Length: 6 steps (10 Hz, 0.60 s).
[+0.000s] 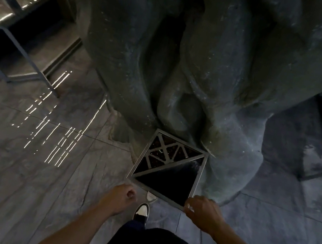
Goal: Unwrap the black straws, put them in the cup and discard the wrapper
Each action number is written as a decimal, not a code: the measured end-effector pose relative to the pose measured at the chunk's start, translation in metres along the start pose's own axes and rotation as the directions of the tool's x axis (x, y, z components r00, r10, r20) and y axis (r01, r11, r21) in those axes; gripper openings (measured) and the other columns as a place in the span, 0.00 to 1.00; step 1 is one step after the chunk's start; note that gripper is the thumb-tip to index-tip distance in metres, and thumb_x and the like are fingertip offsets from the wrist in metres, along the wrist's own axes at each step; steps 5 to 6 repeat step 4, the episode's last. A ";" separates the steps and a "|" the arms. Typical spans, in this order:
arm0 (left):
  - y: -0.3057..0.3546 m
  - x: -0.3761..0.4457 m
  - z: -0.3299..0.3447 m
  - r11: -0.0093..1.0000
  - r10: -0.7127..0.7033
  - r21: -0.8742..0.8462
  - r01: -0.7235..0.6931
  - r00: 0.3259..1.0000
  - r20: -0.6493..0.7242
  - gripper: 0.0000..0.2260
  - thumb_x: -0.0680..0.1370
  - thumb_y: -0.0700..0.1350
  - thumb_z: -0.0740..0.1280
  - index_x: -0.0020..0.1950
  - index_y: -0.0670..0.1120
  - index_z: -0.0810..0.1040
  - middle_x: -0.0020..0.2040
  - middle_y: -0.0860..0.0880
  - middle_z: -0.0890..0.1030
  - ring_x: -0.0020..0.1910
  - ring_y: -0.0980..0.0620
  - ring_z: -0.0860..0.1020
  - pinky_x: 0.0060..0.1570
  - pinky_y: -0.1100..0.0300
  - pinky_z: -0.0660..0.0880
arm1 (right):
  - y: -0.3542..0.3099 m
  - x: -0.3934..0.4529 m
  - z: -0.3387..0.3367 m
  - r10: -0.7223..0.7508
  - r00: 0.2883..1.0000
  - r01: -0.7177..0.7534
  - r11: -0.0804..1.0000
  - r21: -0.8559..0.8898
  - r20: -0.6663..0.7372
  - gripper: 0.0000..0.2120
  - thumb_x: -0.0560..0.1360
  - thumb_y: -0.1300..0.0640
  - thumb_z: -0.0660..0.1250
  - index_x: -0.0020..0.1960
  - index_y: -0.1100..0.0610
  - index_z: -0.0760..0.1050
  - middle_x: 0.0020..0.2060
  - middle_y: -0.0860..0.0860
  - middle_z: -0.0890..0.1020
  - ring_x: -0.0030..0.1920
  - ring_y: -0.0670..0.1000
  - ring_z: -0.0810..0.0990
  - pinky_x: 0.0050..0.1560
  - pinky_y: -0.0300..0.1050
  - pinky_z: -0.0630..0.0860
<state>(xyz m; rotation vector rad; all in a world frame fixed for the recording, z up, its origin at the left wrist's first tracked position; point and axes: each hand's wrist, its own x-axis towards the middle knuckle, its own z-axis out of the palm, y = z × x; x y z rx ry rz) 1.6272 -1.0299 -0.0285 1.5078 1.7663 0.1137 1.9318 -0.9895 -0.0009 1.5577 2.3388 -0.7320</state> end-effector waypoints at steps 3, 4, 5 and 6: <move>0.004 -0.084 0.021 0.998 -0.053 -0.049 0.044 0.978 -0.202 0.07 0.76 0.48 0.67 0.49 0.45 0.80 0.48 0.49 0.81 0.47 0.52 0.78 0.47 0.57 0.74 | -0.023 -0.013 -0.021 -0.254 0.967 0.254 0.963 -0.091 0.015 0.14 0.79 0.47 0.56 0.50 0.52 0.77 0.49 0.50 0.81 0.48 0.50 0.79 0.49 0.46 0.76; 0.000 -0.104 0.025 0.993 -0.092 -0.096 0.068 0.960 -0.265 0.09 0.77 0.49 0.66 0.52 0.46 0.79 0.50 0.49 0.80 0.47 0.55 0.77 0.45 0.61 0.70 | -0.032 -0.013 -0.025 -0.303 0.953 0.302 0.942 -0.147 0.016 0.13 0.79 0.46 0.56 0.51 0.50 0.77 0.49 0.49 0.81 0.49 0.50 0.78 0.50 0.48 0.76; 0.000 -0.104 0.025 0.993 -0.092 -0.096 0.068 0.960 -0.265 0.09 0.77 0.49 0.66 0.52 0.46 0.79 0.50 0.49 0.80 0.47 0.55 0.77 0.45 0.61 0.70 | -0.032 -0.013 -0.025 -0.303 0.953 0.302 0.942 -0.147 0.016 0.13 0.79 0.46 0.56 0.51 0.50 0.77 0.49 0.49 0.81 0.49 0.50 0.78 0.50 0.48 0.76; 0.000 -0.104 0.025 0.993 -0.092 -0.096 0.068 0.960 -0.265 0.09 0.77 0.49 0.66 0.52 0.46 0.79 0.50 0.49 0.80 0.47 0.55 0.77 0.45 0.61 0.70 | -0.032 -0.013 -0.025 -0.303 0.953 0.302 0.942 -0.147 0.016 0.13 0.79 0.46 0.56 0.51 0.50 0.77 0.49 0.49 0.81 0.49 0.50 0.78 0.50 0.48 0.76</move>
